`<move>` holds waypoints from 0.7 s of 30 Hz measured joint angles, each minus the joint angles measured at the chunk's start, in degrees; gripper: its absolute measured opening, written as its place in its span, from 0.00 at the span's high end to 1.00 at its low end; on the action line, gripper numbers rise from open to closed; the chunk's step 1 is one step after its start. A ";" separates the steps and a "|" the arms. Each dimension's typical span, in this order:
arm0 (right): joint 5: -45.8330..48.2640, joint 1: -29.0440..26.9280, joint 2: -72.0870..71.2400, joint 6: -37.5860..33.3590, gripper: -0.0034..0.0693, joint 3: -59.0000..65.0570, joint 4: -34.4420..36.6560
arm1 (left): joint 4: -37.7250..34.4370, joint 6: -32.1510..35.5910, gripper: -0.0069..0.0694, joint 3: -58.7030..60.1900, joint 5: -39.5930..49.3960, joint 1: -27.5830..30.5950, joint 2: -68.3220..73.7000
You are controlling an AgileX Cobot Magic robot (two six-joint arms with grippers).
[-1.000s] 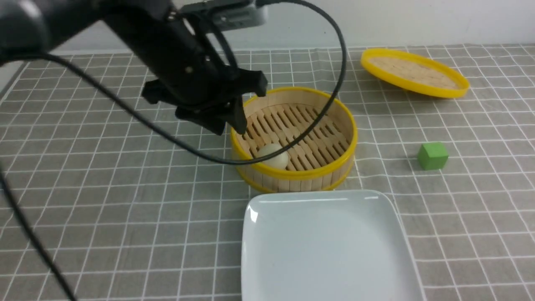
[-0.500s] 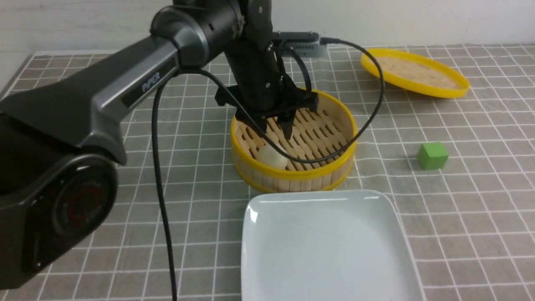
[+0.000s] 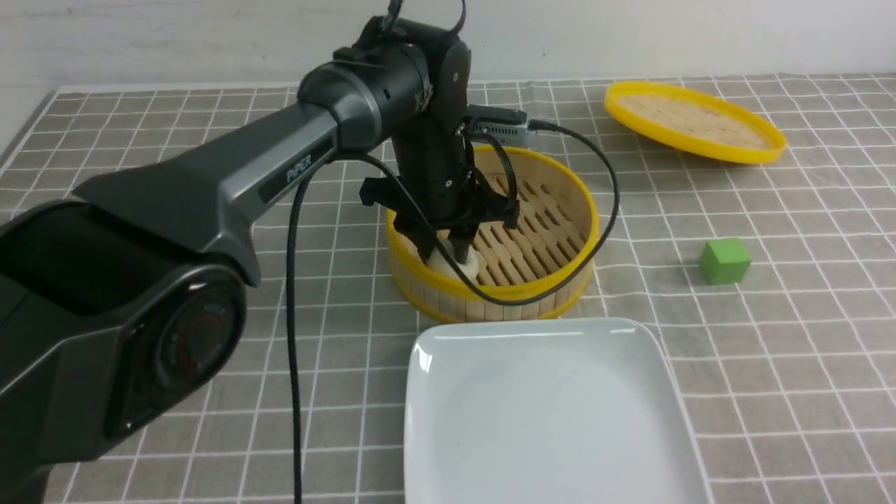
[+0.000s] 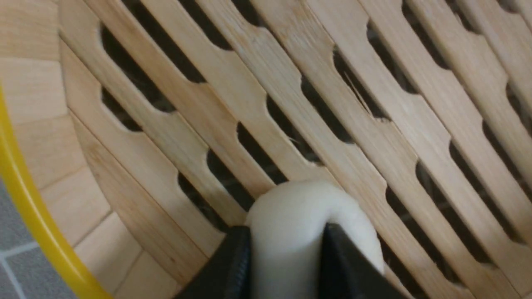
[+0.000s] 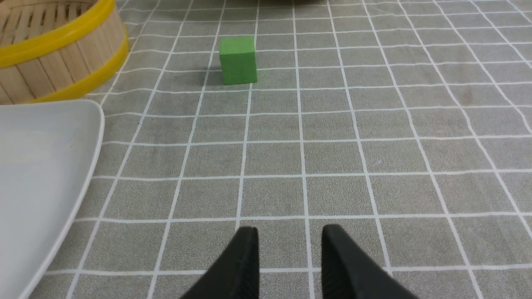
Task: Put the steamed buns into the plate on the grey tablecloth.
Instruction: 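Reach into the bamboo steamer and grasp a bun with the left gripper, then carry the bun from the bamboo steamer to the plate with the left gripper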
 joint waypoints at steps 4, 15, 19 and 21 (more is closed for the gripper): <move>0.00 0.00 0.00 0.00 0.62 0.00 0.00 | 0.28 0.00 0.86 -1.35 0.26 0.00 -1.76; 0.00 0.00 0.00 0.00 0.62 0.00 0.00 | -3.11 3.13 0.87 -0.96 4.74 -0.04 -26.21; 0.00 0.00 0.00 0.00 0.62 0.00 0.00 | -7.73 3.19 0.87 12.02 4.79 -1.24 -34.73; 0.00 0.00 0.00 0.00 0.62 0.00 0.00 | -9.47 3.19 0.87 19.82 4.79 -3.09 -37.22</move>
